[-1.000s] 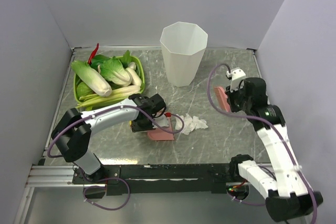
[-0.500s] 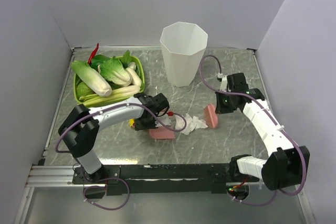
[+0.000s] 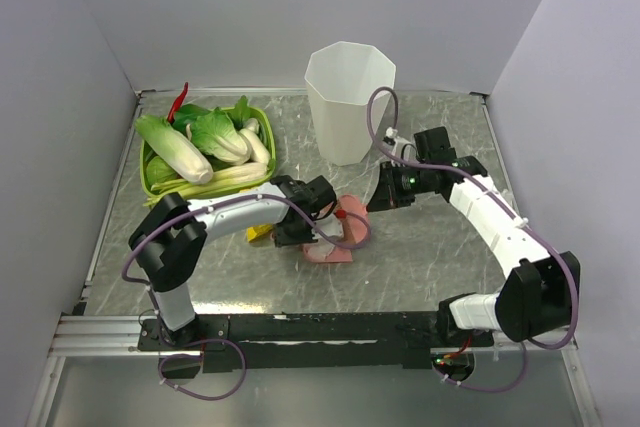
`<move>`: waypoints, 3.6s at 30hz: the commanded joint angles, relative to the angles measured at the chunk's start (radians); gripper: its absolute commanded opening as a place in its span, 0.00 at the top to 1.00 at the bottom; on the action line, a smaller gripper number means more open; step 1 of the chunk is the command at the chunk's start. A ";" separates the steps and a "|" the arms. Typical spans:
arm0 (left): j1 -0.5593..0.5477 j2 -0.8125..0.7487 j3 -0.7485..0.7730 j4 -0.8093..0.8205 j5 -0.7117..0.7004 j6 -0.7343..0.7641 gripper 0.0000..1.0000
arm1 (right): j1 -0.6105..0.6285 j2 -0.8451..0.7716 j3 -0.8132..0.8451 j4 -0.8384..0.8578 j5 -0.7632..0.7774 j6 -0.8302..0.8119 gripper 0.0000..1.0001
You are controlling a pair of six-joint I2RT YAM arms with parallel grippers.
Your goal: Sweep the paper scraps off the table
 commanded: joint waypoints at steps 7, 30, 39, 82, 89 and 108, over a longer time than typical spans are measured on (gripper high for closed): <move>0.033 -0.119 -0.054 0.152 0.052 -0.032 0.99 | -0.033 -0.181 0.153 -0.119 0.205 -0.226 1.00; 0.068 -0.247 0.127 0.165 0.187 -0.147 0.99 | -0.416 -0.187 0.127 -0.112 0.334 -0.045 1.00; 0.105 -0.161 0.429 0.071 0.169 -0.163 0.99 | -0.438 -0.198 0.081 -0.086 0.298 -0.014 1.00; 0.497 0.143 1.081 0.106 -0.080 0.041 0.99 | -0.535 -0.265 -0.068 -0.049 0.156 0.099 1.00; 0.517 0.238 1.161 0.229 -0.086 -0.025 0.99 | -0.541 -0.267 -0.066 -0.046 0.147 0.098 1.00; 0.493 0.387 1.253 0.519 -0.196 0.397 0.99 | -0.565 -0.302 -0.125 -0.034 0.119 0.121 1.00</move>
